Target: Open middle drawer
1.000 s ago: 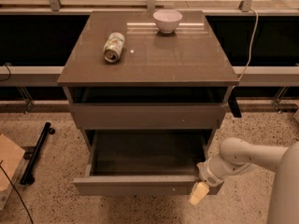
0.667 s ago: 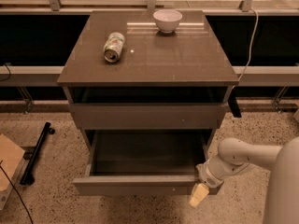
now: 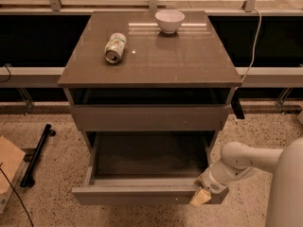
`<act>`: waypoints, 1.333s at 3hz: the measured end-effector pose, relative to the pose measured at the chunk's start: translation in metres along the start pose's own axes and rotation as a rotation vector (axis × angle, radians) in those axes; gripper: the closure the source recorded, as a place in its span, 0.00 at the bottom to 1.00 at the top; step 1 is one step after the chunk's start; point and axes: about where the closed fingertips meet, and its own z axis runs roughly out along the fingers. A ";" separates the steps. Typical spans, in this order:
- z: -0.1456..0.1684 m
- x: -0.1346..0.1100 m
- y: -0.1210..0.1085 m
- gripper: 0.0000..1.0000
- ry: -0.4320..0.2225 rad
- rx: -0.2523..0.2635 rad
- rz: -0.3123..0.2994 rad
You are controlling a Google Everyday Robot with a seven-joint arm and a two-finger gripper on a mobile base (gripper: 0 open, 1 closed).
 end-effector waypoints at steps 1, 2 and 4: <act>0.000 0.000 0.000 0.61 0.000 0.000 0.000; 0.006 0.016 0.020 0.86 -0.020 -0.024 0.016; 0.000 0.012 0.019 0.85 -0.020 -0.025 0.016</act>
Offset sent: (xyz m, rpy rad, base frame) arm -0.1218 -0.0148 -0.0249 0.1306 0.0888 -0.0553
